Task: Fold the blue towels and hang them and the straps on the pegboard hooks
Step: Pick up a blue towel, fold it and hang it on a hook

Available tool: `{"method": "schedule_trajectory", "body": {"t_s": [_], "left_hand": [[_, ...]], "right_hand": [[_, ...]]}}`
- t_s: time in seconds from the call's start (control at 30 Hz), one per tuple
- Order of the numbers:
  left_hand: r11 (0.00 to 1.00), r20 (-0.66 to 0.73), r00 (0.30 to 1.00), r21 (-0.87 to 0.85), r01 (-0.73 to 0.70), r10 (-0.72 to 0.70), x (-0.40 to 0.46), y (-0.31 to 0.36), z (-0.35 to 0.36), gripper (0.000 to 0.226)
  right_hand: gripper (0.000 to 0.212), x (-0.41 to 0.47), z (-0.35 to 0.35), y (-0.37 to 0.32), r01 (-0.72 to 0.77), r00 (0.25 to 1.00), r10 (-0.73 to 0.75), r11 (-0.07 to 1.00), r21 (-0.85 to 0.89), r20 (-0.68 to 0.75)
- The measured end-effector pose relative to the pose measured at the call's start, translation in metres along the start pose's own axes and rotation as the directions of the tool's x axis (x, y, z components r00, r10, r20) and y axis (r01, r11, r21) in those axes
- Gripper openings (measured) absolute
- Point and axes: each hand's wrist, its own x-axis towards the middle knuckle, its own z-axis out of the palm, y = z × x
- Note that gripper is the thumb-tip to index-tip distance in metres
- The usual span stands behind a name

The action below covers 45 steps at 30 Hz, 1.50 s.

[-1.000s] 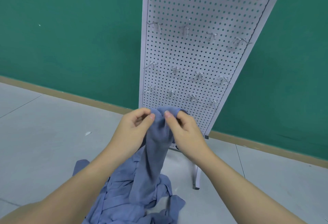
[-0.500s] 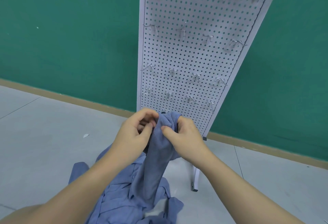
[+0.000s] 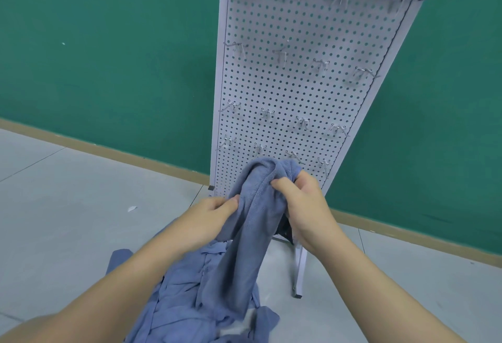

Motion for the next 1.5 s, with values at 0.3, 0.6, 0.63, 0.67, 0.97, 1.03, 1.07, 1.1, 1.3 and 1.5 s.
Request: {"method": "schedule_trajectory", "body": {"t_s": [0.3, 0.6, 0.63, 0.67, 0.97, 1.03, 1.07, 1.1, 1.3, 1.5], "left_hand": [[0.933, 0.062, 0.993, -0.34, 0.119, -0.104, 0.001, 0.004, -0.006, 0.025], [0.956, 0.078, 0.996, -0.285, 0.061, -0.04, 0.0, 0.002, -0.012, 0.02], [0.948, 0.035, 0.999, -0.317, 0.003, 0.008, -0.002, 0.004, -0.012, 0.015], [0.935, -0.014, 0.999, -0.35, -0.047, 0.045, -0.003, 0.006, -0.012, 0.012], [0.832, -0.236, 0.959, -0.491, -0.257, 0.157, -0.006, 0.016, -0.009, 0.015], [0.84, -0.236, 0.955, -0.467, -0.275, 0.181, -0.006, 0.017, -0.007, 0.013], [0.848, -0.231, 0.953, -0.449, -0.282, 0.195, -0.008, 0.019, -0.005, 0.012], [0.854, -0.225, 0.951, -0.431, -0.291, 0.211, -0.01, 0.021, -0.004, 0.019], [0.883, -0.079, 0.952, -0.358, -0.304, 0.296, -0.016, 0.02, -0.005, 0.03], [0.943, -0.052, 0.98, -0.27, -0.197, 0.19, -0.016, 0.018, -0.003, 0.032]], "right_hand": [[0.01, 0.0, -0.008, -0.006, 0.036, 0.997, -0.034, 0.999, 0.026, -0.062], [0.008, 0.006, -0.024, -0.01, 0.031, 0.977, -0.027, 0.999, 0.013, -0.209], [0.005, 0.007, -0.026, -0.008, 0.027, 0.974, -0.029, 1.0, -0.013, -0.223], [0.007, 0.009, -0.028, -0.006, 0.014, 0.971, -0.03, 0.998, -0.065, -0.238], [0.049, -0.012, 0.003, 0.016, 0.0, 0.991, 0.06, 0.89, -0.455, 0.118], [0.042, -0.017, 0.012, 0.02, 0.067, 0.988, 0.015, 0.857, -0.511, 0.155], [0.033, -0.018, 0.014, 0.02, 0.106, 0.987, -0.03, 0.856, -0.506, 0.156], [0.026, -0.015, 0.014, 0.022, 0.128, 0.987, -0.063, 0.856, -0.5, 0.146], [0.037, -0.01, 0.016, 0.009, 0.126, 0.992, -0.127, 0.908, -0.399, 0.023], [0.054, -0.006, 0.009, 0.008, 0.124, 0.992, -0.106, 0.941, -0.313, 0.075]]}}
